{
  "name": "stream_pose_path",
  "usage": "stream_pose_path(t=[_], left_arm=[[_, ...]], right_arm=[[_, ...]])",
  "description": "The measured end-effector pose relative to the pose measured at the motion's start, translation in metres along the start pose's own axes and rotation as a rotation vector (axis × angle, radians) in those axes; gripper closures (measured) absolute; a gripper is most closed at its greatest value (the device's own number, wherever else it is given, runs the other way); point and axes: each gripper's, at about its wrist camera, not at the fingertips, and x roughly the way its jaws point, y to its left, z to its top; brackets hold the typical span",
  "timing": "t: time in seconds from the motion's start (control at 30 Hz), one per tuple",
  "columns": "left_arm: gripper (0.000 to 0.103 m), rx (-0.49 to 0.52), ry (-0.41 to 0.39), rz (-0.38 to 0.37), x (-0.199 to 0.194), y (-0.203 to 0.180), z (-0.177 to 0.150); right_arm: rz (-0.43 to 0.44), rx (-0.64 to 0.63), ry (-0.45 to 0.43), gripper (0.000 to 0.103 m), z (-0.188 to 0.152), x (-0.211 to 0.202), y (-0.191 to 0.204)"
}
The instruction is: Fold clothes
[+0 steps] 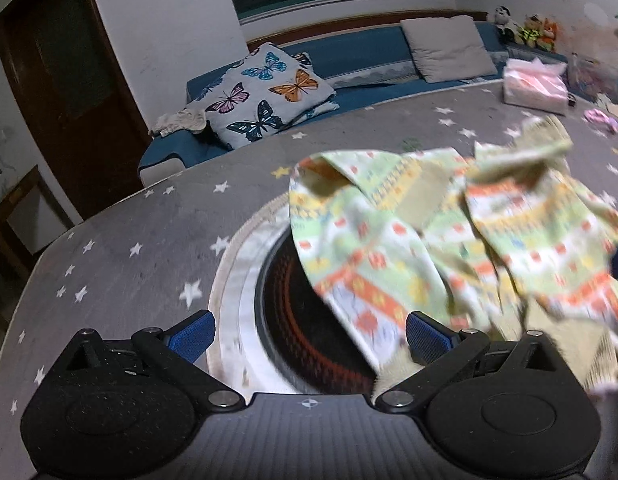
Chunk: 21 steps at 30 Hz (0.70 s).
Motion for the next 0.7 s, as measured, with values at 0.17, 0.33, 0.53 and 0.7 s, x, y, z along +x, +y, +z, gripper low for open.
stream_pose_path(t=[0.17,0.33,0.53,0.7], left_arm=[[0.000,0.028,0.022,0.007,-0.012,0.001,-0.022],[0.000,0.055,0.047,-0.002,-0.016,0.000,-0.031],[0.000,0.003,-0.015,0.019,-0.022,0.016,-0.007],[0.000,-0.045,-0.081,0.043,-0.009,0.027,0.025]], right_arm=[[0.043,-0.024,0.090,0.011,-0.015,0.025,0.006],[0.076,-0.060,0.163,0.009,-0.031,0.036,0.019],[0.061,-0.073,0.143,0.005,-0.024,0.017,0.020],[-0.043,-0.038,0.080,0.003,-0.007,0.001,-0.003]])
